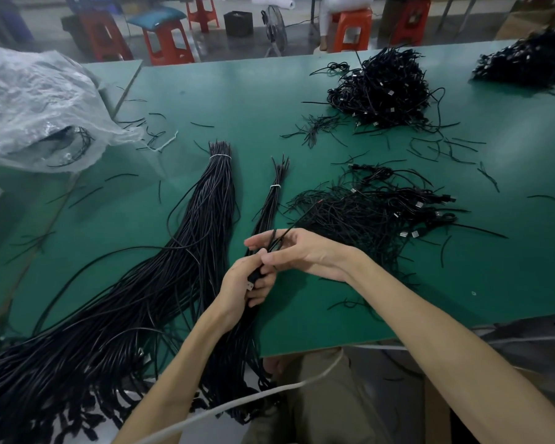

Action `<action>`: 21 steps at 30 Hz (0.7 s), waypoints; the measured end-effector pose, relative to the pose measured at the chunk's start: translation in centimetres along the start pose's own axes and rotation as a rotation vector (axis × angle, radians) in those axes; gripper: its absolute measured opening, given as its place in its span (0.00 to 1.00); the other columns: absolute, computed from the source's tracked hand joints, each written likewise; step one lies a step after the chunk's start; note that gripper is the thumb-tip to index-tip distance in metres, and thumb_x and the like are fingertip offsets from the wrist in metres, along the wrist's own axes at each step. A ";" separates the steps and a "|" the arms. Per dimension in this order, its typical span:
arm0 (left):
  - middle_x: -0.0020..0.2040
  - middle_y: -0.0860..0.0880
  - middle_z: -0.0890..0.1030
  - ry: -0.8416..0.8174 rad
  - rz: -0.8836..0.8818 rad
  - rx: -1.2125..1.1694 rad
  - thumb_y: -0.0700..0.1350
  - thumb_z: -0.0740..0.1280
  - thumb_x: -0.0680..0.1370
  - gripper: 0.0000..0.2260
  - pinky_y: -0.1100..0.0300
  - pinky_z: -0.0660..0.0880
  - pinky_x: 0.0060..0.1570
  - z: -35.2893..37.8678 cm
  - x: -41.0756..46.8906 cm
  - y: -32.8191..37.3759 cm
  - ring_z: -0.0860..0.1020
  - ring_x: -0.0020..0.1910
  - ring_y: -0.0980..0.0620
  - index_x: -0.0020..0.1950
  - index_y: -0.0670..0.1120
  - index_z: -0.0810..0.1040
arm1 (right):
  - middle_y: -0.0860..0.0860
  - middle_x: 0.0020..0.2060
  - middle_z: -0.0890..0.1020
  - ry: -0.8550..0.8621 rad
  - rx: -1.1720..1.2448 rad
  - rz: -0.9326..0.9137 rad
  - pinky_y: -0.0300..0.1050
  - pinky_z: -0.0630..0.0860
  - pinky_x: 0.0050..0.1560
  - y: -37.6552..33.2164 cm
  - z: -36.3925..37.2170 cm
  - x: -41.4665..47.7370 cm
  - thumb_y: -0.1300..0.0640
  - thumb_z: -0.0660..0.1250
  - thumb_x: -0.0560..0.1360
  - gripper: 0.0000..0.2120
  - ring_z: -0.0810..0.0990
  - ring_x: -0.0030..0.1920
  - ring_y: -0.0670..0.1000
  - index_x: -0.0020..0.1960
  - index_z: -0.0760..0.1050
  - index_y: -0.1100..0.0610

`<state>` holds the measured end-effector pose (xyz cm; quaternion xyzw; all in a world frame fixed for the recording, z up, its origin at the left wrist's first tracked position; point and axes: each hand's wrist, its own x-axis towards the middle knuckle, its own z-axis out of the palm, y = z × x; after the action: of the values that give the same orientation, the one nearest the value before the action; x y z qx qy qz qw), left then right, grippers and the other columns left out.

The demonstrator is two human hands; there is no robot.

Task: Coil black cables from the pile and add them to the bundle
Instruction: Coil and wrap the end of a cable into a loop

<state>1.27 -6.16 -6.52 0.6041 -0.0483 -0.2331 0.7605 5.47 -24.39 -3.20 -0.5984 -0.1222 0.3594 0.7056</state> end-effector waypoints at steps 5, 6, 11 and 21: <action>0.27 0.52 0.63 0.015 -0.012 -0.009 0.58 0.59 0.82 0.18 0.65 0.57 0.19 -0.1 0.0 0.0 0.58 0.22 0.55 0.33 0.52 0.69 | 0.55 0.55 0.86 0.128 -0.179 0.039 0.50 0.73 0.58 0.4 -0.1 -0.8 0.56 0.77 0.75 0.18 0.83 0.57 0.49 0.63 0.82 0.56; 0.28 0.52 0.63 0.017 -0.015 -0.006 0.58 0.59 0.82 0.19 0.64 0.56 0.19 -0.1 0.0 0.0 0.57 0.22 0.55 0.34 0.52 0.69 | 0.53 0.53 0.87 0.180 -0.240 0.025 0.48 0.74 0.56 0.3 0.0 -1.0 0.54 0.77 0.74 0.17 0.83 0.55 0.48 0.61 0.82 0.57; 0.28 0.52 0.62 0.019 -0.012 0.010 0.60 0.61 0.80 0.18 0.63 0.57 0.20 -0.2 0.0 -0.2 0.56 0.23 0.54 0.34 0.51 0.68 | 0.50 0.47 0.88 0.264 -0.462 -0.101 0.46 0.79 0.56 -0.3 0.3 -1.4 0.53 0.79 0.73 0.10 0.86 0.51 0.48 0.52 0.85 0.56; 0.28 0.51 0.61 0.045 0.000 0.017 0.62 0.61 0.77 0.18 0.65 0.55 0.21 -0.6 0.2 -0.6 0.56 0.22 0.54 0.34 0.51 0.66 | 0.52 0.37 0.84 0.445 -0.763 -0.150 0.38 0.75 0.40 0.6 2.1 -1.8 0.55 0.71 0.80 0.06 0.81 0.36 0.44 0.45 0.78 0.56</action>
<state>1.49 -5.82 -7.33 0.6158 -0.0332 -0.2188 0.7562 2.68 -23.95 -2.71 -0.8680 -0.1342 0.0989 0.4677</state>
